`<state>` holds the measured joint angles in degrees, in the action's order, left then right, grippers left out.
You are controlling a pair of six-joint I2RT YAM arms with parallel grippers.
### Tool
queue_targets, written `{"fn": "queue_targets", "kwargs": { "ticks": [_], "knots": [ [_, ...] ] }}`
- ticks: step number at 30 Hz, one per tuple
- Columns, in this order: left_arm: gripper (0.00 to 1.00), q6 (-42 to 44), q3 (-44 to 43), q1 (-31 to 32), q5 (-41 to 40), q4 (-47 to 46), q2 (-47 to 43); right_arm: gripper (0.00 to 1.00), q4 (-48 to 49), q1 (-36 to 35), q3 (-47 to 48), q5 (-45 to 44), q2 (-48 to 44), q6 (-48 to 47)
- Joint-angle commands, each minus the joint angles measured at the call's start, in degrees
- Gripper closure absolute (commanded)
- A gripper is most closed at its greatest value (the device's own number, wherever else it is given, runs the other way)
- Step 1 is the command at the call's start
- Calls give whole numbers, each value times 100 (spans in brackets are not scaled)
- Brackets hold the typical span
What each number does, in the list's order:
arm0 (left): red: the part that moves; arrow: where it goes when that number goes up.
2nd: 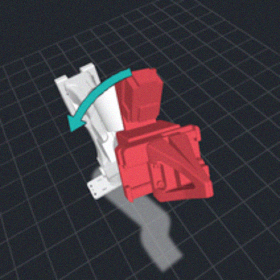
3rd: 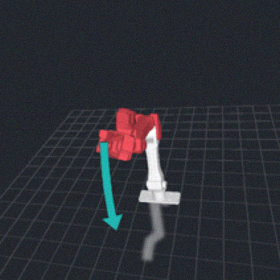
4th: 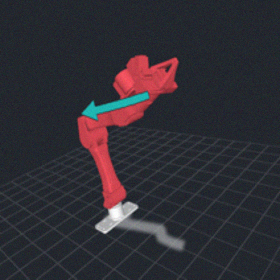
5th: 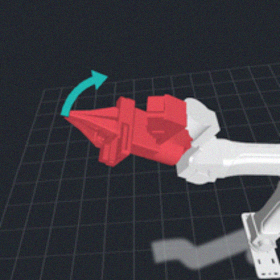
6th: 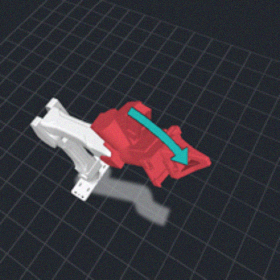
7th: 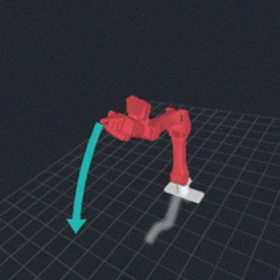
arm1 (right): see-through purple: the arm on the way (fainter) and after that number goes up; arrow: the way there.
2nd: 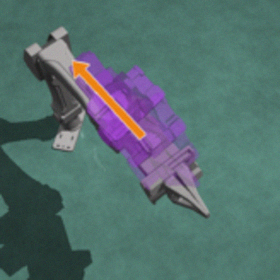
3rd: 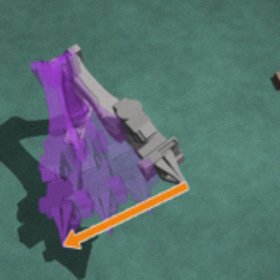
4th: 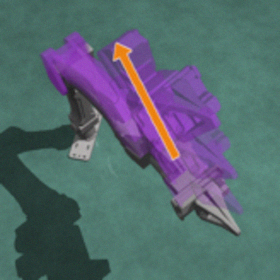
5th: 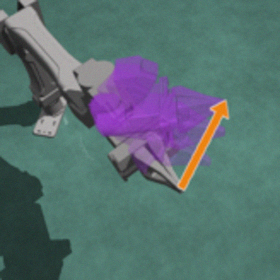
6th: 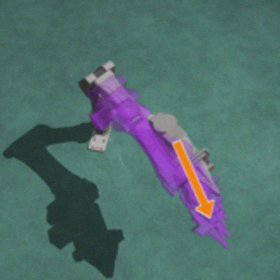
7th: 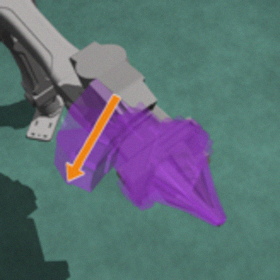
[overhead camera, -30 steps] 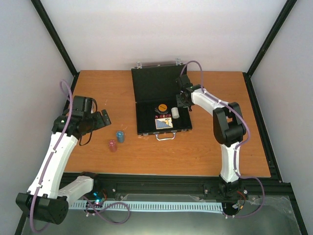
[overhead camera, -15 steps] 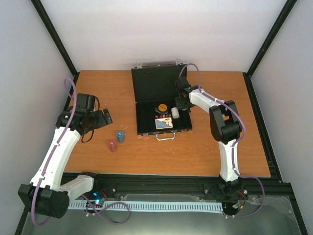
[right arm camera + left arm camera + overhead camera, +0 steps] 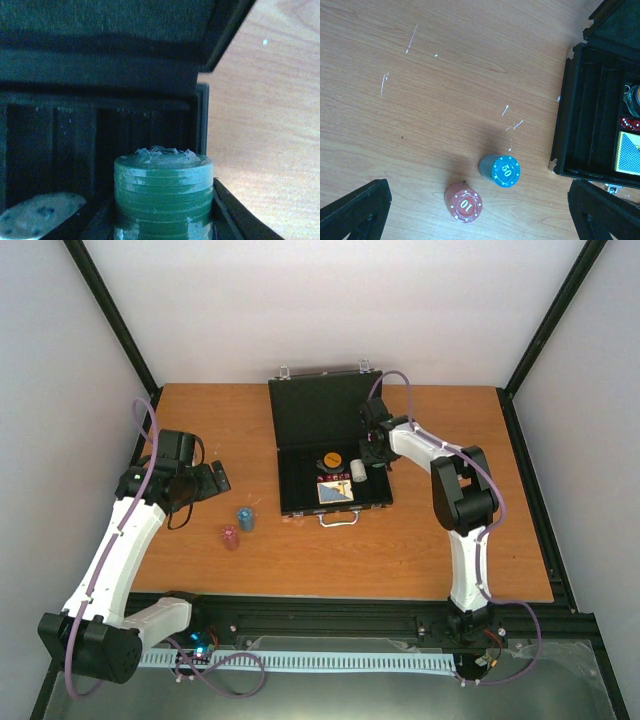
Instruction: Pack up texas hold em set
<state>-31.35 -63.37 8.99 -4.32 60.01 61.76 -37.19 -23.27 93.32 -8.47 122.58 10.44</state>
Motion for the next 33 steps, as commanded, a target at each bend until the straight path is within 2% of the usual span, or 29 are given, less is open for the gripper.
{"fn": "queue_targets", "kwargs": {
  "ticks": [1,8,16,25,31,33],
  "knots": [
    [0,-20,-137,-12,-36,-108,-29,65,-17,19,-386,256,-512,140],
    [0,21,-115,-11,3,-147,-6,65,88,1,-643,456,-739,196],
    [0,44,-104,-12,9,-118,-61,65,16,-2,-300,414,-489,61],
    [0,44,-87,-12,-63,-49,-111,35,-56,2,-224,342,-459,101],
    [0,33,-78,-12,-59,-73,-126,32,-60,1,-342,268,-690,30],
    [0,33,-77,-11,-43,-72,-129,27,-76,-10,-348,301,-846,9]
  ]
}}
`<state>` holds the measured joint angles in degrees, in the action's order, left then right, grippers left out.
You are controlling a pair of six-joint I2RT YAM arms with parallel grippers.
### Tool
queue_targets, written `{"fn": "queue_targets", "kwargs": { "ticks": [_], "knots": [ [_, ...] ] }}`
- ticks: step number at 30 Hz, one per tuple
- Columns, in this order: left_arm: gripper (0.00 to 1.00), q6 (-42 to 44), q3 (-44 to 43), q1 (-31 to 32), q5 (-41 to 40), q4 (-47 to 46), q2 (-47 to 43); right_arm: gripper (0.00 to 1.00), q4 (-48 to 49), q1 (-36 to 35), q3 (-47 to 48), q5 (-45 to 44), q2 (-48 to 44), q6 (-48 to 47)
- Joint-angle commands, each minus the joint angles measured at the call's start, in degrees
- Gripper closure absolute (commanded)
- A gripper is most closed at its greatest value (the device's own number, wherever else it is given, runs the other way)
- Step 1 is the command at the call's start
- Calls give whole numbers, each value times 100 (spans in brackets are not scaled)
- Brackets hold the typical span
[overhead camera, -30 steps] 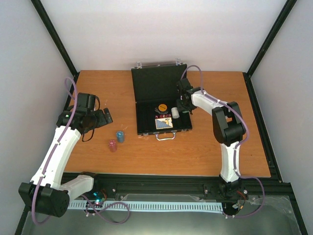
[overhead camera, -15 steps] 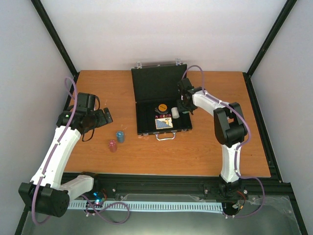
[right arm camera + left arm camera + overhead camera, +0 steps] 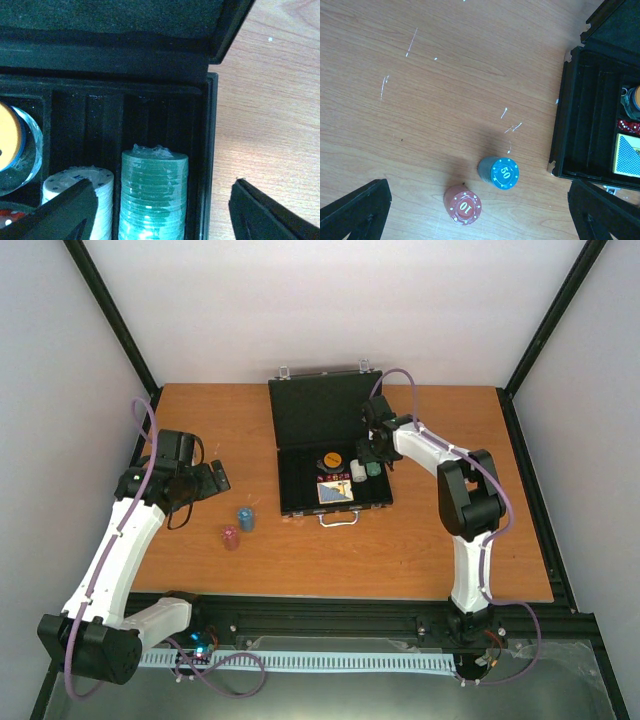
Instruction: Pack up texas hold em set
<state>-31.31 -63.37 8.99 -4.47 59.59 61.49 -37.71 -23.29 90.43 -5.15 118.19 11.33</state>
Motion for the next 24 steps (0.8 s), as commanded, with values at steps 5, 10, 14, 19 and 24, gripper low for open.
{"fn": "queue_targets", "kwargs": {
  "ticks": [5,10,14,19,24],
  "knots": [
    [0,24,-142,-12,-27,3,-109,5,-268,-480,67,-85,-804,-73],
    [0,-35,-305,-12,-80,167,-257,0,-440,-1328,168,56,-940,262],
    [0,-98,-267,-12,-85,239,-487,0,-561,-2003,585,303,-650,680],
    [0,-136,-145,-12,5,307,-769,0,-849,-2808,1646,514,104,839],
    [0,-128,3,-12,31,328,-1008,0,-923,-3220,2436,1003,810,1065]
  ]
}}
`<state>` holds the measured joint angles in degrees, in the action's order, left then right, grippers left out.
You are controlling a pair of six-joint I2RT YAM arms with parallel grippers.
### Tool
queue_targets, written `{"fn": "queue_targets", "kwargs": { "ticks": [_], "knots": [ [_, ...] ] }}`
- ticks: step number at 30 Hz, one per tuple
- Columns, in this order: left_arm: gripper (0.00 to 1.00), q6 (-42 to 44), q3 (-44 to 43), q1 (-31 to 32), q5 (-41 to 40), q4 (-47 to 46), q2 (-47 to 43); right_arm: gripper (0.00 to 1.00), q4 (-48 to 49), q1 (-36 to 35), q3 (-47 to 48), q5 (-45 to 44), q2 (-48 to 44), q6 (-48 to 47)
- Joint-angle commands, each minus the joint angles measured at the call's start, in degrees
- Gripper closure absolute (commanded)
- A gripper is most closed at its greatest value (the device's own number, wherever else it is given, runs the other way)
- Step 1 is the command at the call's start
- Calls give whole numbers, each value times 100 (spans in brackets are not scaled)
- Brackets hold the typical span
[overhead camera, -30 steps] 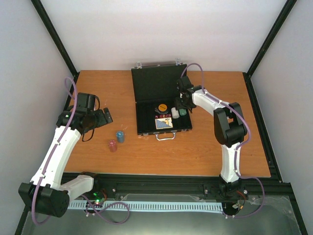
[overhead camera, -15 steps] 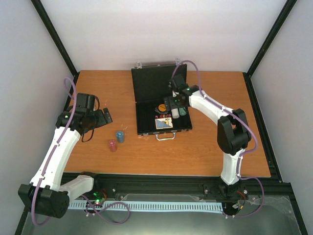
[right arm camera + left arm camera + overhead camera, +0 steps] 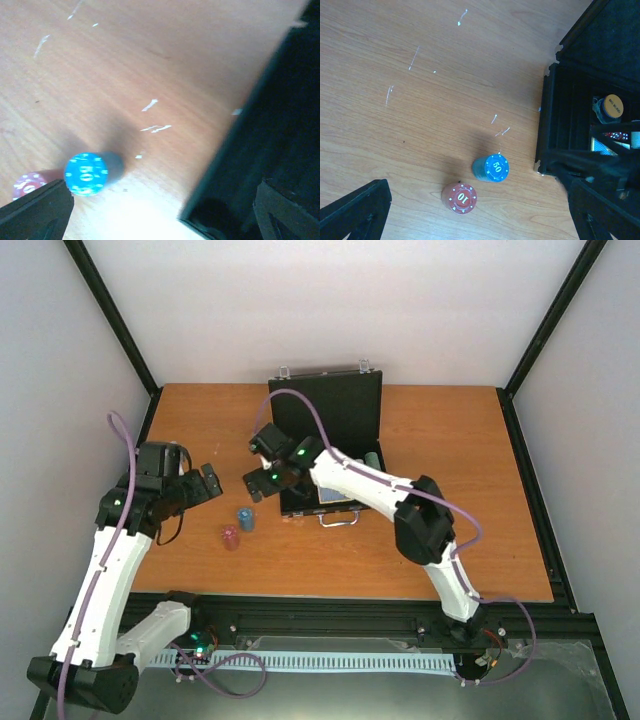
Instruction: Pack up texas hold em set
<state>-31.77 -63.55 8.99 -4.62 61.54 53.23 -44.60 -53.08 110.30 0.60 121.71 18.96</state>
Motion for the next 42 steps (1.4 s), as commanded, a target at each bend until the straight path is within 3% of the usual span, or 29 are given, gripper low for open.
{"fn": "queue_targets", "kwargs": {
  "ticks": [1,21,25,29,34,42],
  "knots": [
    [0,-72,45,-12,63,145,-211,0,-239,-298,555,533,608,352],
    [0,22,320,-12,263,140,-545,12,-732,-734,2055,1152,2125,609],
    [0,28,342,-12,238,139,-566,24,-804,-743,2078,1117,2177,609],
    [0,47,348,-12,208,135,-557,27,-867,-739,2075,990,2195,585],
    [0,48,369,-12,208,100,-532,59,-941,-739,2071,772,2191,529],
    [0,65,413,-11,160,87,-481,63,-961,-740,2069,606,1961,160]
  ]
}}
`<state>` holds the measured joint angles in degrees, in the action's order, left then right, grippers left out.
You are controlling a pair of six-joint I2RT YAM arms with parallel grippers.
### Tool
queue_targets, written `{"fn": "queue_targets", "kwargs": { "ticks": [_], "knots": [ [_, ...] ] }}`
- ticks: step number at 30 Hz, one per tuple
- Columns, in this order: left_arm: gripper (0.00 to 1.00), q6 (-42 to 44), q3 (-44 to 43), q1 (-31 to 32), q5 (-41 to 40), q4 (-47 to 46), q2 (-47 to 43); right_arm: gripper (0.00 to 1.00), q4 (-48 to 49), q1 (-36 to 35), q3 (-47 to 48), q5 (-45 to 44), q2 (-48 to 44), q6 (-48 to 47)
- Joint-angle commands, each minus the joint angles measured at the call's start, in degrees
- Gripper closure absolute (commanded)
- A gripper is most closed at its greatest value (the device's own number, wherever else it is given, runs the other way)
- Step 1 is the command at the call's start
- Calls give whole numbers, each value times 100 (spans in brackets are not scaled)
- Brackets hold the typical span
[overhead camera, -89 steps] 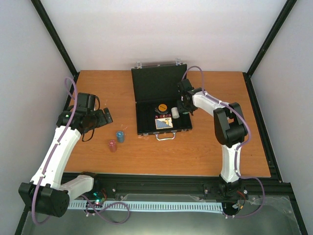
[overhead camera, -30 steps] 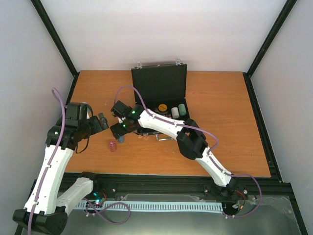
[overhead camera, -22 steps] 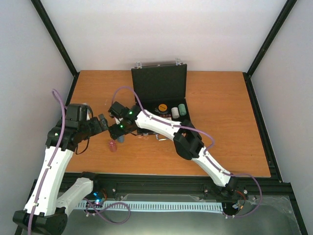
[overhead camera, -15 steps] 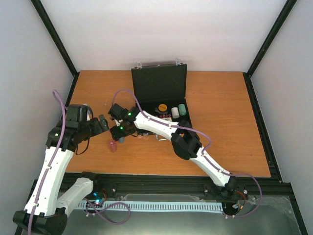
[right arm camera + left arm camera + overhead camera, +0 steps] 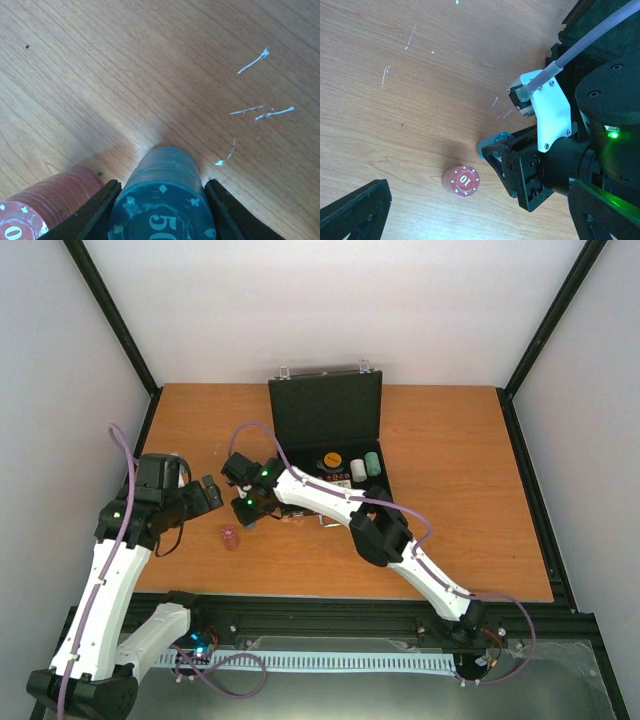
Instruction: Pack up texas hold em set
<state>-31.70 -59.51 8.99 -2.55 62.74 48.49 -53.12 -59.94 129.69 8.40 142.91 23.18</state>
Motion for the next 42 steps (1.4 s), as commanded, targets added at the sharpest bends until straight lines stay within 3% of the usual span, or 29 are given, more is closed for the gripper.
{"fn": "queue_targets", "kwargs": {
  "ticks": [1,9,14,26,34,42],
  "knots": [
    [0,59,13,-12,-63,-34,7,63,-84,-47,121,-222,-264,-333],
    [0,76,-17,-11,-149,-100,170,63,559,171,-856,-1729,-1556,-626],
    [0,94,-39,-12,-158,-139,333,64,1102,550,-1440,-2011,-1921,-836],
    [0,36,-102,-12,-268,-159,619,64,2232,1162,-1744,-1996,-1408,-2004],
    [0,-20,-54,-12,-297,-199,767,64,2555,1257,-1938,-1795,-1236,-2157],
    [0,11,-78,-12,-317,-208,850,52,2652,1277,-2198,-1726,-993,-2158]
  ]
}}
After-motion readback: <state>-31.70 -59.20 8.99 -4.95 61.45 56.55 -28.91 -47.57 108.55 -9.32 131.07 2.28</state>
